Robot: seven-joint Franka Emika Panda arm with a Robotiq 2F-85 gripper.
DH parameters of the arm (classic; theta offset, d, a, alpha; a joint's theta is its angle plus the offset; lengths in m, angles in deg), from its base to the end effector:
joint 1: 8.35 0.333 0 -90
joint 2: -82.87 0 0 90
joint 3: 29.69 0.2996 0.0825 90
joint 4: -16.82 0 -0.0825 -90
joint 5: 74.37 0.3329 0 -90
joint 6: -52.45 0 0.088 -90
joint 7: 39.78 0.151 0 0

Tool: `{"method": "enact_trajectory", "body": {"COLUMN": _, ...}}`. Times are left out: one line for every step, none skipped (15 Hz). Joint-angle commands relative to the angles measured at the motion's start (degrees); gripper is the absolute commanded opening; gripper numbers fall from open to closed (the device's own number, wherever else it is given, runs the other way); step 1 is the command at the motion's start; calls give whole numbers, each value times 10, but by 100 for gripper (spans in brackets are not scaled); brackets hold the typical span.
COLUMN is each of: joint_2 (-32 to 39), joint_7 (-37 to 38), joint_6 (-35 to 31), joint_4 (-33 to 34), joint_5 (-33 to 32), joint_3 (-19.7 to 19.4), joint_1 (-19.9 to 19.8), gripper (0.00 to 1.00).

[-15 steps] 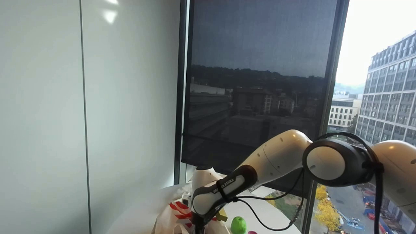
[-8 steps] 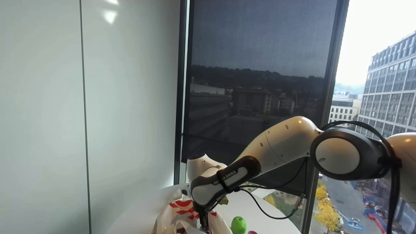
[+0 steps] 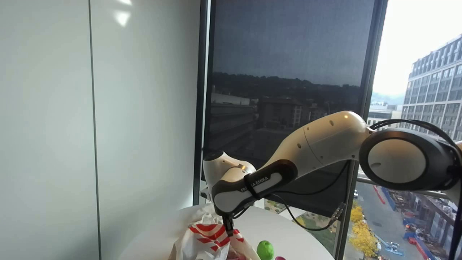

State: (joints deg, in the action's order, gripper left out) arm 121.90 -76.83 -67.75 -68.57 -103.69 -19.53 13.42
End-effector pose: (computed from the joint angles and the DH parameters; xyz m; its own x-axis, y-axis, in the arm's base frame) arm 0.5875 0.2972 0.2466 0.1495 0.9546 -0.2576 0.9765 -0.1017 0.1898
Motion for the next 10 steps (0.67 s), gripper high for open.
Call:
{"method": "enact_trajectory", "body": {"joint_2": -60, "joint_7": -9, "joint_6": 45, "joint_4": -28, "joint_5": 2, "joint_3": 1, "joint_1": -14, "gripper": 16}}
{"method": "enact_trajectory", "body": {"joint_2": -67, "joint_7": -17, "joint_6": 59, "joint_4": -28, "joint_5": 9, "joint_3": 5, "joint_1": -21, "gripper": 17}}
{"method": "enact_trajectory", "body": {"joint_2": -73, "joint_7": -23, "joint_6": 71, "joint_4": -29, "joint_5": 14, "joint_3": 6, "joint_1": -27, "gripper": 16}}
{"method": "enact_trajectory", "body": {"joint_2": -71, "joint_7": -42, "joint_6": 84, "joint_4": -28, "joint_5": 28, "joint_3": 12, "joint_1": -37, "gripper": 15}}
{"method": "enact_trajectory", "body": {"joint_2": -69, "joint_7": -62, "joint_6": 87, "joint_4": -32, "joint_5": 42, "joint_3": 19, "joint_1": -47, "gripper": 22}}
{"method": "enact_trajectory", "body": {"joint_2": -66, "joint_7": -85, "joint_6": 77, "joint_4": -40, "joint_5": 54, "joint_3": 25, "joint_1": -57, "gripper": 40}}
{"method": "enact_trajectory", "body": {"joint_2": -60, "joint_7": -103, "joint_6": 67, "joint_4": -50, "joint_5": 63, "joint_3": 28, "joint_1": -63, "gripper": 42}}
{"method": "enact_trajectory", "body": {"joint_2": -55, "joint_7": -112, "joint_6": 47, "joint_4": -65, "joint_5": 62, "joint_3": 28, "joint_1": -67, "gripper": 49}}
{"method": "enact_trajectory", "body": {"joint_2": -47, "joint_7": -113, "joint_6": 21, "joint_4": -80, "joint_5": 54, "joint_3": 26, "joint_1": -66, "gripper": 56}}
{"method": "enact_trajectory", "body": {"joint_2": -41, "joint_7": -115, "joint_6": -6, "joint_4": -94, "joint_5": 45, "joint_3": 25, "joint_1": -65, "gripper": 65}}
